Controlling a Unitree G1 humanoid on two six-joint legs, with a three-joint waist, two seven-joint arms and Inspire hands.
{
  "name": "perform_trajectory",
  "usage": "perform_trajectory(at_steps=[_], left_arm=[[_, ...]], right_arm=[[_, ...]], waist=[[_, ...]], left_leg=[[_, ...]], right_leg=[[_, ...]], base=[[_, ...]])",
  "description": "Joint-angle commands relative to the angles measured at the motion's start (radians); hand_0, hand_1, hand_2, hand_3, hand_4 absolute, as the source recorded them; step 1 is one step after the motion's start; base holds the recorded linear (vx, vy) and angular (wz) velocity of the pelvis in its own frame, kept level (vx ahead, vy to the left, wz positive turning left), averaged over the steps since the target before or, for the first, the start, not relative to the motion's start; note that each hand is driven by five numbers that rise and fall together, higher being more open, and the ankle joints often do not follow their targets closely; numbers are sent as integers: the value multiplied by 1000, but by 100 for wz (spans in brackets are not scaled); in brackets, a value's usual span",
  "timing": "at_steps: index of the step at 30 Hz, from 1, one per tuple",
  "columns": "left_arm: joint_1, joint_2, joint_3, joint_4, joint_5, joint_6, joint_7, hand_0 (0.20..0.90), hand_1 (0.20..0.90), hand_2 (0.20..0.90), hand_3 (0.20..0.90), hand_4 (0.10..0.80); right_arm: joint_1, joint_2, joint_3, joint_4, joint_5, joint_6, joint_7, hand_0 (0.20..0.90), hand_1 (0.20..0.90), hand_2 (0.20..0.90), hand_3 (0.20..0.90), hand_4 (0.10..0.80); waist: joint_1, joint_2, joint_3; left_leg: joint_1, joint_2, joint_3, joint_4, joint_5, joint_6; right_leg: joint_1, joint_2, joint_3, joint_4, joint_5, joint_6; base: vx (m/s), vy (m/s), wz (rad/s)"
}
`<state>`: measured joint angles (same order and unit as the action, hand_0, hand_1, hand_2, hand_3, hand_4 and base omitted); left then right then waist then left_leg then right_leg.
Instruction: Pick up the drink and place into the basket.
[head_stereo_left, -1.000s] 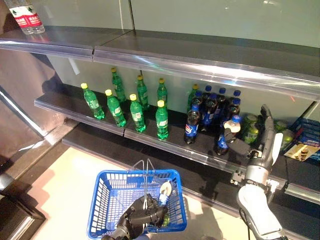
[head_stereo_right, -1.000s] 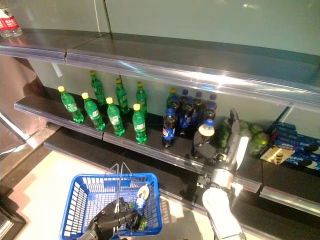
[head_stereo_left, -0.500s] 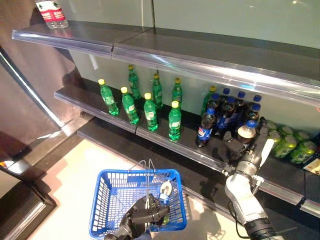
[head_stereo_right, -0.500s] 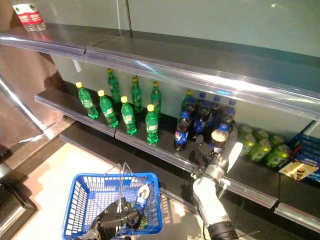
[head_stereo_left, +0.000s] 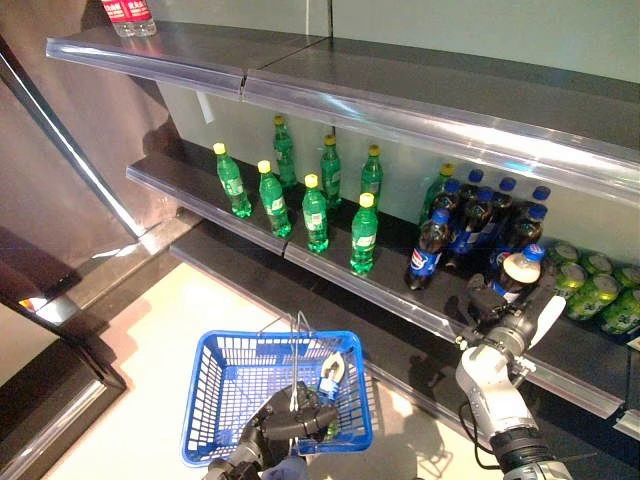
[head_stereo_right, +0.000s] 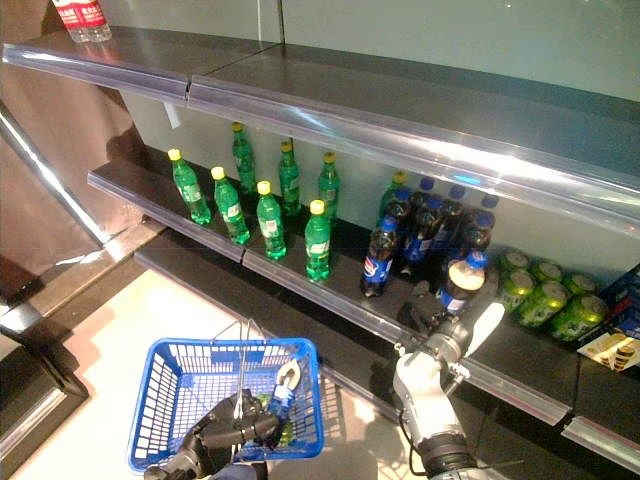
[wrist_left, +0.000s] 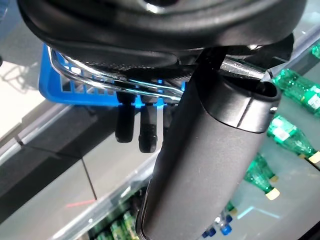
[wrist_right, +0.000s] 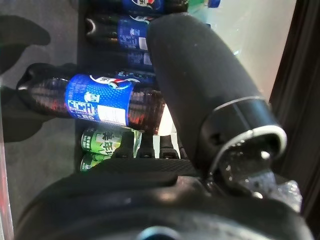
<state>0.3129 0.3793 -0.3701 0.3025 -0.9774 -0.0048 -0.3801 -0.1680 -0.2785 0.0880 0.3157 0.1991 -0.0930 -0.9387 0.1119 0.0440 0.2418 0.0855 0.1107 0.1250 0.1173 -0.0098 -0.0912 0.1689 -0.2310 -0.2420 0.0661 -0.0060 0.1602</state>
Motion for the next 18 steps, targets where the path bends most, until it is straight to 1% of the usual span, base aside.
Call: perform_trajectory(at_steps=[1, 5, 14, 17, 18], left_arm=[[-53, 27, 8, -273, -90, -104, -194, 300, 300, 300, 200, 100], [-31, 34, 13, -276, -76, -81, -201, 300, 300, 300, 200, 100], [39, 60, 27, -279, -60, -59, -220, 300, 300, 300, 200, 100], [58, 73, 34, -271, -56, -48, -240, 300, 300, 300, 200, 100], [61, 77, 36, -267, -55, -46, -247, 300, 300, 300, 200, 100]], right_arm=[[-151, -56, -56, 47, -37, -54, -63, 900, 900, 900, 900, 800], [-129, -50, -73, 90, -4, -58, -66, 900, 900, 900, 900, 800], [-67, -50, -113, 132, 39, -66, -66, 900, 900, 900, 900, 800], [-57, -57, -136, 181, 98, -77, -46, 900, 900, 900, 900, 800], [-57, -58, -142, 191, 120, -76, -38, 900, 900, 900, 900, 800]], waist=[[51, -7, -44], [65, -10, -49], [84, -14, -80], [93, -16, -92], [95, -18, -95]], left_leg=[[-56, 31, -55, 103, 37, 7], [-51, 31, -64, 113, 37, 8], [-22, 28, -75, 120, 37, 8], [-14, 27, -80, 125, 37, 7], [-18, 25, -80, 123, 48, 10]], right_leg=[[-24, -48, 14, 42, 94, 2], [-4, -51, 5, 39, 99, 11], [40, -53, -16, 35, 107, 27], [52, -52, -25, 37, 110, 30], [48, -54, -27, 36, 119, 28]], base=[[62, -30, 2], [99, -32, 3], [112, -19, 7], [59, -11, 1], [0, 0, 0]])
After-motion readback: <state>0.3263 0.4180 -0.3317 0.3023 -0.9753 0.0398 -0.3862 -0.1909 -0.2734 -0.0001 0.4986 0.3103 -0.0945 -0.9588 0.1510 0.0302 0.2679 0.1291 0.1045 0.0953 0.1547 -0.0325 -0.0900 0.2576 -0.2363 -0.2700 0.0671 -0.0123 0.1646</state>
